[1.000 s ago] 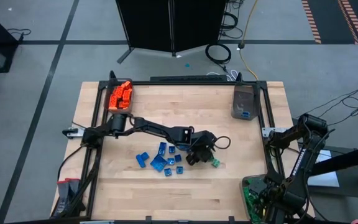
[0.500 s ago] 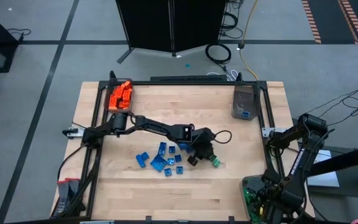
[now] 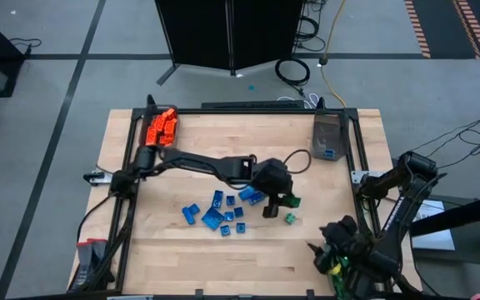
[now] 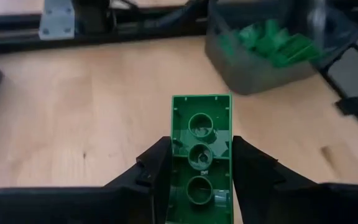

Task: Sort blocks
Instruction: Put the green game piece into the bottom right black bin

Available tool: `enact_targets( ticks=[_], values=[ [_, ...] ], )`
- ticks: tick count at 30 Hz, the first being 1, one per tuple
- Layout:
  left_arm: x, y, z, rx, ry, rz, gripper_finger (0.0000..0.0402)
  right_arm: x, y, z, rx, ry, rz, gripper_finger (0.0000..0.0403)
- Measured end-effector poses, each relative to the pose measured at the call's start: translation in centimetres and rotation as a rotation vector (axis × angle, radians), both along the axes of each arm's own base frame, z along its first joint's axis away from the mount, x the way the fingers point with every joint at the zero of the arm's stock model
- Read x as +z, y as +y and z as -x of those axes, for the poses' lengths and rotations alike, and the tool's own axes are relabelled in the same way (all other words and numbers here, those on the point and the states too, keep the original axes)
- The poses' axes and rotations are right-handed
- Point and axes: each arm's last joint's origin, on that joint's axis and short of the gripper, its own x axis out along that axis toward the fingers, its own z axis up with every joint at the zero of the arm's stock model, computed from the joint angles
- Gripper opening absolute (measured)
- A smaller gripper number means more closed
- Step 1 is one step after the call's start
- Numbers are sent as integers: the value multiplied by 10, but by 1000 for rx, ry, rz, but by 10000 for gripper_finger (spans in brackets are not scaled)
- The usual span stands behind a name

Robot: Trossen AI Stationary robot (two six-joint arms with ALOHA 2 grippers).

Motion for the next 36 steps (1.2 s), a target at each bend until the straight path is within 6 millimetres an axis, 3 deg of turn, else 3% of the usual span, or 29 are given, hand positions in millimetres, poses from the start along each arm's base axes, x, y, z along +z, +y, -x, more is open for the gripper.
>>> enact_targets(
  ticks=[8,14,19,25,36],
  values=[
    [90,-12,31,78,-206,3,136,18,-17,-10,-76,-387,164,309],
    [121,-21,49,120,-273,-16,131,46,-36,-6,-59,-537,250,309],
    [123,-38,53,94,-273,4,131,79,-55,-2,-14,-550,335,309],
    [125,-53,55,99,-302,-62,132,100,-62,0,90,-498,405,309],
    [126,-54,54,116,-327,-65,132,103,-61,-20,244,-347,402,309]
  ],
)
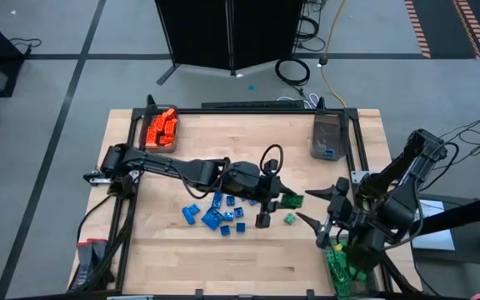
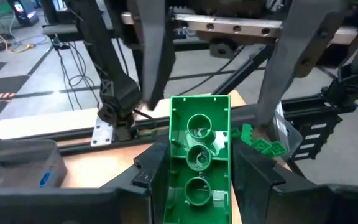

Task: Sort blocks
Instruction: Put the green game piece into the bottom right black bin

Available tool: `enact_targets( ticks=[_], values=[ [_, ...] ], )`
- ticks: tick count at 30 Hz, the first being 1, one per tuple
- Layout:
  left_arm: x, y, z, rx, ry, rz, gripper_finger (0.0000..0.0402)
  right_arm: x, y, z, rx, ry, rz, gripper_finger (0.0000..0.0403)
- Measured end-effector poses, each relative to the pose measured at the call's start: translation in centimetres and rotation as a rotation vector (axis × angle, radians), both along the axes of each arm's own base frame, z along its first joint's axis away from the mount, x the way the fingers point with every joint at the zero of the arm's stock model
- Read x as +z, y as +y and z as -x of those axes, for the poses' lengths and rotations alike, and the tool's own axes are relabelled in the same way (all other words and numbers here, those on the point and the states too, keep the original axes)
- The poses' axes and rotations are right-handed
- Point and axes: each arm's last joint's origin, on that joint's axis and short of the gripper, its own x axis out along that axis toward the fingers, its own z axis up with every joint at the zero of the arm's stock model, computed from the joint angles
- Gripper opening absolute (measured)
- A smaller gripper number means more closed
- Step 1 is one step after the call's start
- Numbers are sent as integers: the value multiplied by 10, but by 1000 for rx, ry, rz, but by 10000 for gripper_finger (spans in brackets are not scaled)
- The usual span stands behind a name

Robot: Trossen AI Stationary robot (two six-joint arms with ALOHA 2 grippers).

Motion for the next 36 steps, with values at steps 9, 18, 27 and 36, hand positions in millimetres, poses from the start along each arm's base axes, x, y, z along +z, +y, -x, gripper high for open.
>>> enact_targets(
  ticks=[9,18,27,36],
  values=[
    [1,-2,0,-7,-13,-5,133,2,-7,-11,-18,11,36,311],
    [2,-2,0,-13,-23,-26,133,3,-6,-14,20,34,46,200],
    [1,-2,0,-34,-18,-56,133,3,-5,-14,40,50,40,119],
    [-3,-1,2,-30,37,-52,169,2,-5,-15,39,56,45,119]
  ],
)
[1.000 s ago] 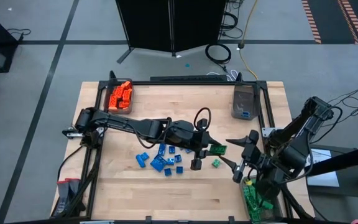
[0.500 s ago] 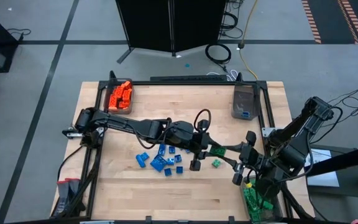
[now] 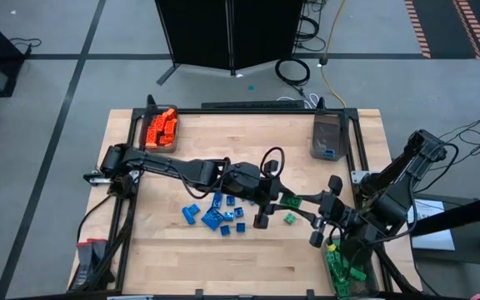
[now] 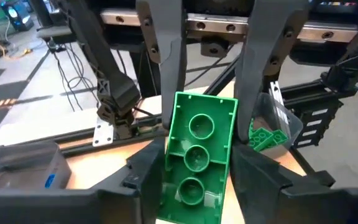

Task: Sort blocks
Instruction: Put the green game piece into the bottom right black bin

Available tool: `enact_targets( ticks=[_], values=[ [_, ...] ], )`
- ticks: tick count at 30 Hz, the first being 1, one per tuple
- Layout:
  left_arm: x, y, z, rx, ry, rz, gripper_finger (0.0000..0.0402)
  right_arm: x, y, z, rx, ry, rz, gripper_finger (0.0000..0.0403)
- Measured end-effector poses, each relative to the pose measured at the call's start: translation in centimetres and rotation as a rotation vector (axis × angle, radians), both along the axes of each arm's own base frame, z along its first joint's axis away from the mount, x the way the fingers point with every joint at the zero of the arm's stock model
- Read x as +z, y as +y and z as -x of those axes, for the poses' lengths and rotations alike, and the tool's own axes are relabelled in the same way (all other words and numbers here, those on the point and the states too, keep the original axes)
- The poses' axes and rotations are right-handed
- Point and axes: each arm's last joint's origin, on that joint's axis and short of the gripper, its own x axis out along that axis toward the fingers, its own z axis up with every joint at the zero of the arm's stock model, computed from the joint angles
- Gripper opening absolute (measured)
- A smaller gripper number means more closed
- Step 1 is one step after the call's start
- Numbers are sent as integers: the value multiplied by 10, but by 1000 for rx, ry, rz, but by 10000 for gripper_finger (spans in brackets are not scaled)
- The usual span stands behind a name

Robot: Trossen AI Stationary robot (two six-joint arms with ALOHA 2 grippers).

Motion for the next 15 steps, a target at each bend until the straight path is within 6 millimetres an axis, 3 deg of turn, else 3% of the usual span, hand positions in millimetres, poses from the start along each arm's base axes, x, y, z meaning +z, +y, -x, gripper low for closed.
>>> enact_targets(
  ticks=[7,9,15],
  values=[
    [-3,1,2,11,44,7,277,0,0,0,-2,-2,-2,119],
    [-10,1,6,10,124,2,304,1,-1,0,-20,-18,12,119],
    [-27,2,15,8,311,-63,350,-2,-2,2,-36,-9,-37,119]
  ],
)
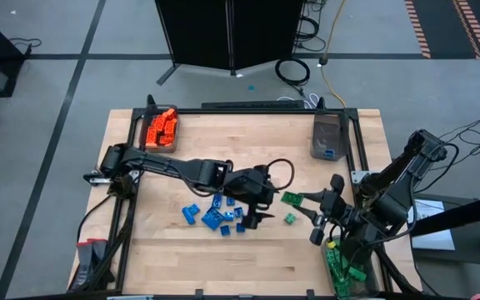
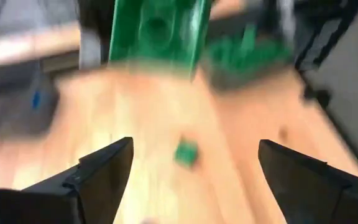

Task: Sort blocks
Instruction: Put the green game piece into the bottom right black bin

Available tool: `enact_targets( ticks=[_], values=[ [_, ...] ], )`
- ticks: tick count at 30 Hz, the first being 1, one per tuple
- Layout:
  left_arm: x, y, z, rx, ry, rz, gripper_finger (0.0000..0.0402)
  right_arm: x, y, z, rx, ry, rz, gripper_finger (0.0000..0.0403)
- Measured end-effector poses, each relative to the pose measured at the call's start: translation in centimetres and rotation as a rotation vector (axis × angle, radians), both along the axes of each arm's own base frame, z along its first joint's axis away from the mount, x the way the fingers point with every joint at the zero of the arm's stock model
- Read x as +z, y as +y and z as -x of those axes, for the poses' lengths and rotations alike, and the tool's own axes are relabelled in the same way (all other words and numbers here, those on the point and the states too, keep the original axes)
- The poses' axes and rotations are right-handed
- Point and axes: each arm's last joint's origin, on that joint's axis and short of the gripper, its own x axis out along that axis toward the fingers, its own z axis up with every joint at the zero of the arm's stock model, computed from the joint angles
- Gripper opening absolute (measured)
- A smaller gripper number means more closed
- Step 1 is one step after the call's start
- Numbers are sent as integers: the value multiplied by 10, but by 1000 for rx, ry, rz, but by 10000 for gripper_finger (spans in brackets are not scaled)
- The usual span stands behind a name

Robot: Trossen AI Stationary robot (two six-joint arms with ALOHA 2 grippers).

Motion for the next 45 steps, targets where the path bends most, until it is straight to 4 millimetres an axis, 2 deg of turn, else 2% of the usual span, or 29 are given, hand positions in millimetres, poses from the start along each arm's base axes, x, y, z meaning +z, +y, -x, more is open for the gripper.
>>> enact_targets(
  ticks=[2,4,8,11,15,19,25,26,32,35,40,45],
  values=[
    [-7,1,6,5,89,-21,353,-1,0,2,11,28,-74,119],
    [-12,-2,10,-2,154,-37,354,-7,1,4,52,126,-208,119],
    [-14,-7,14,1,184,-63,354,-24,17,16,142,490,-548,119],
    [-12,-10,12,0,152,-61,354,-37,37,35,163,754,-684,119],
    [-9,-12,9,32,103,-50,354,-48,64,68,126,958,-748,119],
    [-3,-12,4,53,23,-44,354,-59,79,92,16,1001,-725,119],
    [-10,-11,-12,68,-59,-23,354,-66,86,98,1,974,-682,119],
    [-13,-12,-13,68,-52,-25,354,-67,87,97,5,974,-676,131],
    [-41,-15,-26,76,5,-13,354,-73,86,98,-33,998,-611,282],
    [-56,-16,-34,83,19,-7,354,-73,84,98,-51,1010,-592,327],
    [-78,-22,-55,92,-65,58,354,-73,81,98,-70,1003,-572,337],
    [-122,-23,-67,75,3,34,354,-73,81,98,-66,1001,-572,321]
  ],
)
